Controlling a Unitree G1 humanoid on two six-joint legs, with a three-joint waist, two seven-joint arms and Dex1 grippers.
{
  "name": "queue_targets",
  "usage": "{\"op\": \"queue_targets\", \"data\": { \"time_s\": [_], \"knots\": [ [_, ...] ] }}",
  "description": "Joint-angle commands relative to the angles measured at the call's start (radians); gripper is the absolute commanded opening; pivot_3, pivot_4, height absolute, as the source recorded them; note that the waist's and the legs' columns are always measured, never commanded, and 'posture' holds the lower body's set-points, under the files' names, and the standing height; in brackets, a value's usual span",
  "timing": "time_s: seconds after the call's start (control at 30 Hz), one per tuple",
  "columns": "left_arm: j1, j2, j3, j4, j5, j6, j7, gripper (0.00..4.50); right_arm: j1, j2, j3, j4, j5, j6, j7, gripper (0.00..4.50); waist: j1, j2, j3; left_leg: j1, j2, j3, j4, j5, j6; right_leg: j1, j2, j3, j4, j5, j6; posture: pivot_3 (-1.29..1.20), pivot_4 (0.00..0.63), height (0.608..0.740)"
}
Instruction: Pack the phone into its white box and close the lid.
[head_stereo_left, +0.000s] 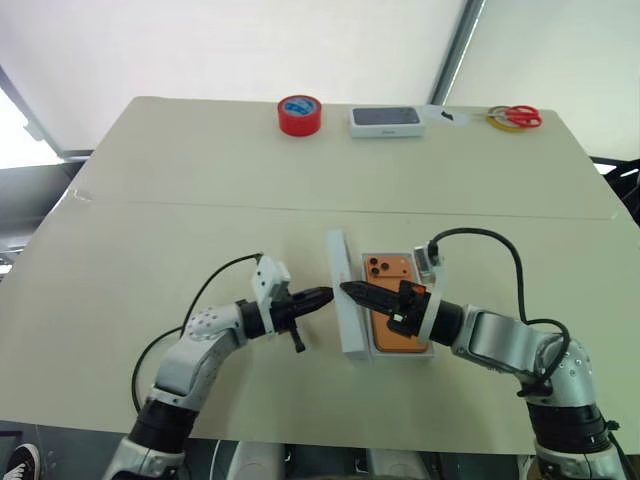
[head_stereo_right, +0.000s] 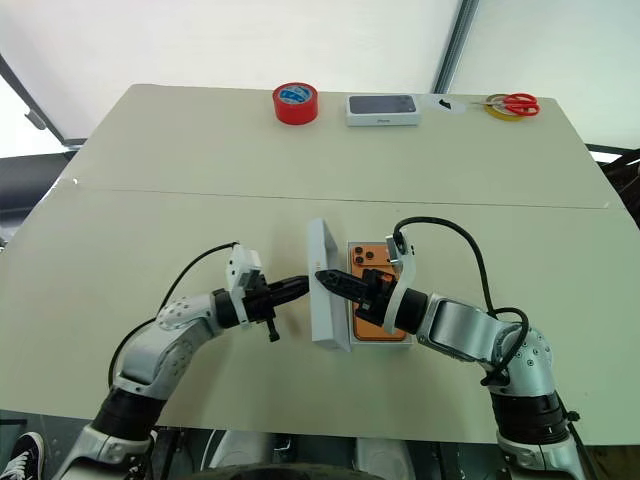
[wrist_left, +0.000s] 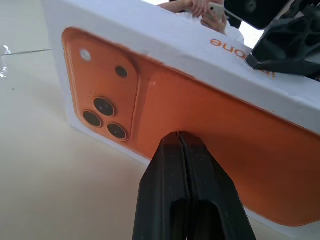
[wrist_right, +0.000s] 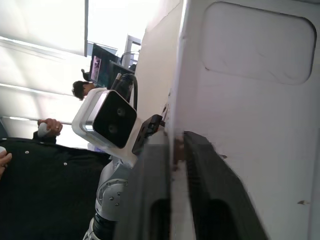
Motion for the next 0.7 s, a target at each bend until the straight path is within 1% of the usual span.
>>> {"op": "queue_targets", "data": {
  "time_s": [0.03,0.07,0.13,0.23,0.3,0.37,0.43,0.5,0.57,0.6,0.7],
  "knots": [
    [-0.047,-0.033,-0.02,0.028,0.017,-0.034,-0.003,0.0,-0.01,-0.038,-0.06,0.037,0.014,0.039,0.028,2.4,0.003,0.0,0.0,0.0,0.0,0.0,0.0,0.0,0.0,0.0,0.0,0.0,0.0,0.0,0.0,0.0,0.15,0.74],
    [-0.062,-0.048,-0.023,0.051,0.027,-0.044,-0.002,0.0,-0.027,-0.062,-0.087,0.068,0.014,0.058,0.048,2.85,0.007,0.0,0.0,0.0,0.0,0.0,0.0,0.0,0.0,0.0,0.0,0.0,0.0,0.0,0.0,0.0,0.15,0.74],
    [-0.084,-0.072,-0.03,0.089,0.039,-0.06,-0.002,0.0,-0.063,-0.156,-0.109,0.111,0.014,0.093,0.078,2.85,0.01,0.001,0.0,0.0,0.0,0.0,0.001,0.0,0.0,0.0,0.0,0.0,0.0,0.0,0.0,0.0,0.15,0.74],
    [-0.113,-0.104,-0.042,0.129,0.057,-0.084,-0.001,0.0,-0.105,-0.313,-0.14,0.187,0.014,0.166,0.194,2.85,0.012,0.001,0.0,0.0,0.0,0.001,0.002,-0.001,0.001,0.0,0.0,0.0,0.0,0.0,0.001,0.0,0.15,0.74],
    [-0.127,-0.12,-0.042,0.143,0.059,-0.086,0.0,0.0,-0.143,-0.415,-0.162,0.213,-0.106,0.206,0.344,2.85,0.011,0.001,0.0,-0.001,0.0,0.0,0.001,-0.001,0.002,0.0,0.0,0.0,0.0,0.0,0.001,0.0,0.15,0.74],
    [-0.13,-0.123,-0.044,0.159,0.068,-0.094,-0.006,0.0,-0.165,-0.48,-0.155,0.212,-0.274,0.189,0.492,2.85,0.01,0.001,0.0,-0.002,0.0,0.0,0.001,-0.001,0.002,-0.001,0.001,0.0,0.0,0.0,0.001,0.0,0.15,0.74],
    [-0.126,-0.117,-0.043,0.168,0.073,-0.099,-0.013,0.0,-0.177,-0.506,-0.122,0.196,-0.423,0.141,0.608,2.85,0.008,0.001,0.0,-0.001,0.0,0.0,0.001,-0.001,0.002,-0.001,0.001,0.0,-0.001,0.0,0.001,0.0,0.15,0.74],
    [-0.117,-0.106,-0.037,0.163,0.071,-0.096,-0.02,0.0,-0.183,-0.5,-0.095,0.17,-0.548,0.081,0.684,2.85,0.008,0.001,0.0,-0.001,0.0,0.0,0.001,-0.001,0.002,-0.001,0.001,0.0,-0.001,0.0,0.001,0.0,0.15,0.74],
    [-0.106,-0.088,-0.026,0.15,0.067,-0.088,-0.026,0.0,-0.179,-0.493,-0.058,0.155,-0.684,0.012,0.743,2.33,0.009,0.001,0.0,-0.001,0.0,0.0,0.001,-0.001,0.002,-0.001,0.001,0.0,0.0,0.0,0.001,0.0,0.15,0.74],
    [-0.099,-0.074,-0.018,0.139,0.064,-0.083,-0.029,0.0,-0.166,-0.502,-0.025,0.132,-0.789,-0.062,0.794,1.96,0.01,0.001,0.0,-0.001,0.0,0.0,0.002,-0.001,0.002,-0.001,0.001,0.0,0.0,0.0,0.001,0.0,0.15,0.74],
    [-0.078,-0.028,0.0,0.1,0.049,-0.061,-0.042,0.0,-0.131,-0.524,0.065,0.098,-1.073,-0.28,0.917,0.45,0.01,0.001,0.0,-0.001,0.0,0.0,0.002,-0.001,0.002,-0.001,0.001,0.0,0.0,0.0,0.001,0.0,0.15,0.74]
  ]
}}
